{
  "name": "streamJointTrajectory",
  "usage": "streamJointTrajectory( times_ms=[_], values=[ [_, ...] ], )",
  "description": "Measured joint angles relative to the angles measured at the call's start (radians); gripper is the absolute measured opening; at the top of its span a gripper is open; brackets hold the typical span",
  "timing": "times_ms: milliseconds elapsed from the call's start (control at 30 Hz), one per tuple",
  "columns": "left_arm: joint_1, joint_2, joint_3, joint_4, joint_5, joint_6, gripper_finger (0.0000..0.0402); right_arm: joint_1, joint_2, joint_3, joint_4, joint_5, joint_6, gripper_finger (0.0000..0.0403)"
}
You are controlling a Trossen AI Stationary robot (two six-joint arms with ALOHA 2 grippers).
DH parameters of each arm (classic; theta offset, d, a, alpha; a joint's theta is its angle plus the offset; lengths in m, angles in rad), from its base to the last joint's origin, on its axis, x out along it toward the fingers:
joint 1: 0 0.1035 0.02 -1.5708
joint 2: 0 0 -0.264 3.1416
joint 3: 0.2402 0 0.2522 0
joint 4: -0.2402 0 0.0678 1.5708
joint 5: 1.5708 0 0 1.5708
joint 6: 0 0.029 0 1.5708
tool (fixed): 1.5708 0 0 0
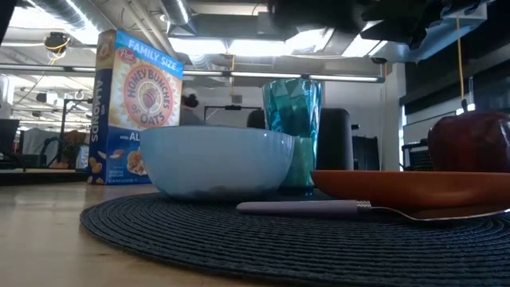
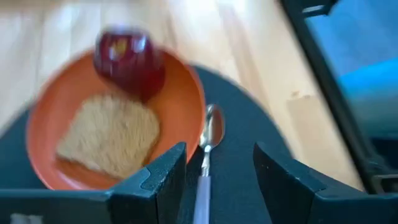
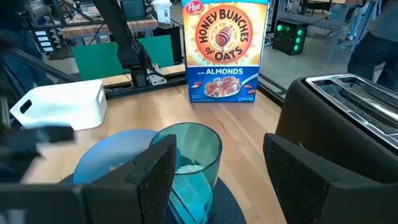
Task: Arrange a breakfast setting
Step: Adjust the purple spoon on the place mat
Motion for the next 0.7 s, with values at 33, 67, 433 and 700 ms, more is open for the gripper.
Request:
streamJointTrajectory(
  times_ms=[33, 67, 433, 700],
  values=[
    [0.005, 0.001, -0.038, 0.037, -0.003, -0.021, 0.0182, 0.0, 0.0, 0.0, -0.001, 0.0, 0.0, 0.023],
    [0.01, 0.001, -0.071, 0.072, -0.008, -0.037, 0.0182, 0.0, 0.0, 0.0, 0.0, 0.0, 0.0, 0.023],
    [0.034, 0.065, -0.225, 0.253, 0.032, -0.093, 0.0172, 0.0, 0.0, 0.0, -0.004, 0.001, -0.014, 0.023],
    [0.006, 0.122, -0.225, 0.254, 0.062, -0.061, 0.0161, 0.0, 0.0, 0.0, -0.008, 0.002, -0.017, 0.023]
  ],
)
